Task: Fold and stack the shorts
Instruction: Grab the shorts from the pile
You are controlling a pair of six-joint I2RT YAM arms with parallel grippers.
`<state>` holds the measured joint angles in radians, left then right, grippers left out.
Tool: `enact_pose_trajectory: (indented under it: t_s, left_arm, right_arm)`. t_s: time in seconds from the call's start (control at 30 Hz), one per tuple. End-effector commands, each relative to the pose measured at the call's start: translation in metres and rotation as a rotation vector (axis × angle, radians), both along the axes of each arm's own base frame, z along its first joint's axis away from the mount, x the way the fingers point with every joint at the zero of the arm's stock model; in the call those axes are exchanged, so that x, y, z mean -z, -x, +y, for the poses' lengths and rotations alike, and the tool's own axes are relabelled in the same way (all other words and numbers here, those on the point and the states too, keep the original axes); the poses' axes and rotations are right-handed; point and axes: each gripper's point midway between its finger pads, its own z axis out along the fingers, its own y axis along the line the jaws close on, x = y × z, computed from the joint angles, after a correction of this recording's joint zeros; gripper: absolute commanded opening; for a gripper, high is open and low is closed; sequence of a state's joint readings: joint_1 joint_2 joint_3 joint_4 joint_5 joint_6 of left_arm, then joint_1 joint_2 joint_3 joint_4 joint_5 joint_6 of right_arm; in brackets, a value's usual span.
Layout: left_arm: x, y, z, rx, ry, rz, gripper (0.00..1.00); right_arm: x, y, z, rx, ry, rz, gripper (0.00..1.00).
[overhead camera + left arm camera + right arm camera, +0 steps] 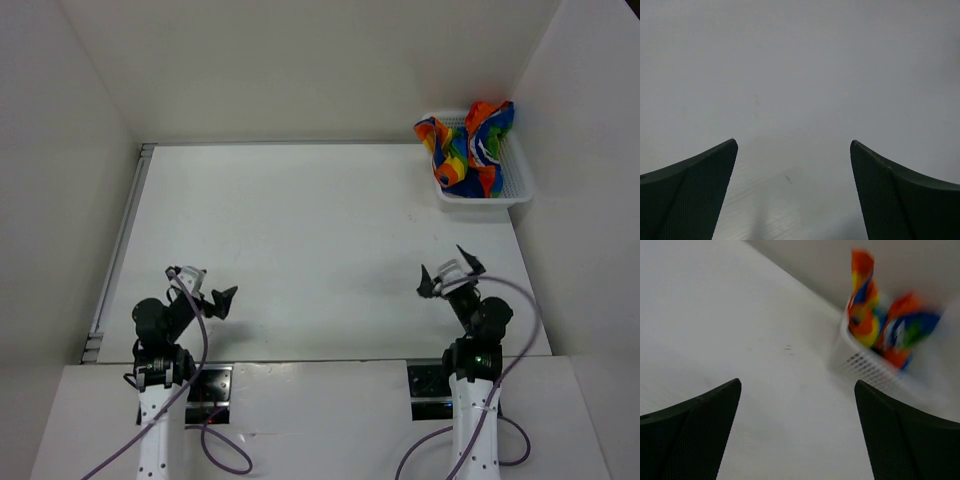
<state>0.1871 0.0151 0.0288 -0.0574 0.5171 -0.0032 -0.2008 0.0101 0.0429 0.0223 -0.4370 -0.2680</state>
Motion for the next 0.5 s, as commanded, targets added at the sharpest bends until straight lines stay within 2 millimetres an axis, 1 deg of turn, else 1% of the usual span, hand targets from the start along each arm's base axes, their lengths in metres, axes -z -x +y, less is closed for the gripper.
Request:
enact_pose_trajectory:
  t_s: [0.0,0.03,0.07,0.1,0.13,0.17,0.2,0.23,0.27,0.3,0.33,0.37,0.4,0.43,0.47]
  left_arm:
    - [0.019,0.054,-0.064,0.404,0.110,0.159,1.00]
    - [0.014,0.046,-0.062,0.397,0.085,0.108,1.00]
    - [-0.009,0.034,-0.060,0.393,0.023,-0.044,1.00]
    - [-0.015,0.032,-0.060,0.393,0.011,-0.076,1.00]
    - [-0.038,0.028,-0.059,0.394,-0.024,-0.169,1.00]
    - [-0.047,0.026,-0.060,0.396,-0.039,-0.211,1.00]
    - [-0.060,0.021,-0.060,0.396,-0.054,-0.257,1.00]
    - [-0.063,0.017,-0.057,0.381,-0.050,-0.245,1.00]
    - [-0.084,0.010,-0.053,0.343,-0.050,-0.254,1.00]
    - [-0.076,-0.004,-0.051,0.328,-0.017,-0.150,1.00]
    - [-0.079,-0.014,-0.049,0.305,-0.006,-0.107,1.00]
    - [-0.088,-0.027,-0.046,0.279,-0.002,-0.082,1.00]
    - [-0.108,-0.058,-0.042,0.221,0.000,-0.037,1.00]
    - [-0.110,-0.072,-0.042,0.192,0.002,0.032,1.00]
    - [-0.118,-0.089,-0.041,0.154,-0.005,0.069,1.00]
  right_arm:
    - [-0.016,0.021,0.066,-0.432,1.372,-0.699,0.98]
    - [-0.029,0.023,0.072,-0.423,1.371,-0.764,0.99]
    - [-0.045,0.030,0.081,-0.431,1.282,-0.801,0.99]
    - [-0.055,0.031,0.083,-0.400,1.314,-0.848,0.99]
    - [-0.077,0.033,0.083,-0.331,1.349,-0.924,0.99]
    - [-0.084,0.032,0.083,-0.313,1.303,-0.920,0.99]
    - [-0.108,0.028,0.082,-0.295,1.203,-0.876,0.99]
    - [-0.119,0.022,0.081,-0.289,1.175,-0.843,0.99]
    - [-0.164,0.020,0.079,-0.240,1.151,-0.858,0.99]
    - [-0.153,-0.018,0.075,-0.268,0.992,-0.649,0.99]
    - [-0.166,-0.038,0.072,-0.234,0.881,-0.558,0.98]
    - [-0.176,-0.061,0.068,-0.188,0.752,-0.453,0.98]
    - [-0.231,-0.081,0.066,-0.104,0.607,-0.433,0.98]
    - [-0.186,-0.140,0.044,0.031,0.438,-0.160,0.98]
    - [-0.176,-0.162,0.032,0.073,0.400,-0.077,0.98]
